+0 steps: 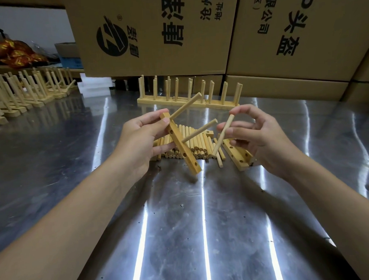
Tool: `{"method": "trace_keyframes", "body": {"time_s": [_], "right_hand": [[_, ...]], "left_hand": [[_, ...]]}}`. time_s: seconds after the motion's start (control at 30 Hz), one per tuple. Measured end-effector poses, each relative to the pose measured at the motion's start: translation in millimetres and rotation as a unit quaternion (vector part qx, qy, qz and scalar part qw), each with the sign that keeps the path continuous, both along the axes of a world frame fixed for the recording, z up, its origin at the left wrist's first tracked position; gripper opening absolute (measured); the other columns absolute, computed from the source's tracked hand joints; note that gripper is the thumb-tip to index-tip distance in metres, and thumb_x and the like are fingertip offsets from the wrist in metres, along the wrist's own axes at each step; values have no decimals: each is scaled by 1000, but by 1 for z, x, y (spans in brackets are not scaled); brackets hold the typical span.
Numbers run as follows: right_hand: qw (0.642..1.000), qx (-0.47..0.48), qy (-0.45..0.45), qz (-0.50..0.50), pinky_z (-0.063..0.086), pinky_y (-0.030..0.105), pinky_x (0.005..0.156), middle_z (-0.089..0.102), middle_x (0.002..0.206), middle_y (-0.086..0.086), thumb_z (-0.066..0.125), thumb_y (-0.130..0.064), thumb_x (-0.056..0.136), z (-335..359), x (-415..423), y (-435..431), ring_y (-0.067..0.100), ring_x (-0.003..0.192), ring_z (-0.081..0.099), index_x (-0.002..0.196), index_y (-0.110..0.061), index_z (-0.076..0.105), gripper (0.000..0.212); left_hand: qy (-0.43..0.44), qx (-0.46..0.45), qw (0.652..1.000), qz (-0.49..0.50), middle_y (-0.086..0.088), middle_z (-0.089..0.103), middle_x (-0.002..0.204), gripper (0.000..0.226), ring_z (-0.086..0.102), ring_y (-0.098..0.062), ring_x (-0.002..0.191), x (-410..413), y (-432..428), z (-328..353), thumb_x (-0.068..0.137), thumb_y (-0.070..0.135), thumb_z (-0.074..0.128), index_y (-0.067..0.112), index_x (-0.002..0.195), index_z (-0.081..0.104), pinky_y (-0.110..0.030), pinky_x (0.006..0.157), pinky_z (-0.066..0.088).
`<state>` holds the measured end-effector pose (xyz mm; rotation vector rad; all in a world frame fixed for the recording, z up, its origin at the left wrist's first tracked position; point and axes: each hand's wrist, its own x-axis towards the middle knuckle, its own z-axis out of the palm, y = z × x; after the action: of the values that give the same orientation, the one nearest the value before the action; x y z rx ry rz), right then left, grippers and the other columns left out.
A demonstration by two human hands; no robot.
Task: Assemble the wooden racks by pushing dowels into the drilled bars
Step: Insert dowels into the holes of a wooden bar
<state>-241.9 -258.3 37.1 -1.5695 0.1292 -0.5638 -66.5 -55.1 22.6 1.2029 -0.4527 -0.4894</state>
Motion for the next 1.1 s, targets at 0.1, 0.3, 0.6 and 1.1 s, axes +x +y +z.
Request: {"method": "trace_keyframes", "body": {"time_s": [0.1,0.3,0.6,1.1], "right_hand": [[1000,-14,-1,3,56,32,78,78,114,18,85,-11,82,2,-1,3,30,100,74,122,-17,60,47],[995,-98,-9,-8,62,32,83,80,109,12,84,-17,81,0,1,15,28,105,77,118,-11,64,42],[992,-118,-31,13,62,29,83,80,108,14,82,-8,85,1,1,18,30,105,78,114,-6,65,34],[978,-205,5,-28,62,28,73,78,85,15,85,-20,82,-3,4,20,25,82,79,98,3,67,33]], "left_hand": [[7,-4,1000,0,-12,81,103,23,80,-24,100,0,0,1,103,8,67,15,123,76,-42,72,67],[46,-27,999,2,-13,81,104,24,80,-25,101,0,0,2,102,6,67,12,124,75,-43,73,67],[54,-32,998,24,-14,81,109,23,80,-25,102,-1,0,2,100,7,70,13,122,75,-41,72,67],[48,-59,997,33,-13,80,114,24,80,-23,101,-7,1,5,99,7,70,14,121,75,-40,72,67]]}}
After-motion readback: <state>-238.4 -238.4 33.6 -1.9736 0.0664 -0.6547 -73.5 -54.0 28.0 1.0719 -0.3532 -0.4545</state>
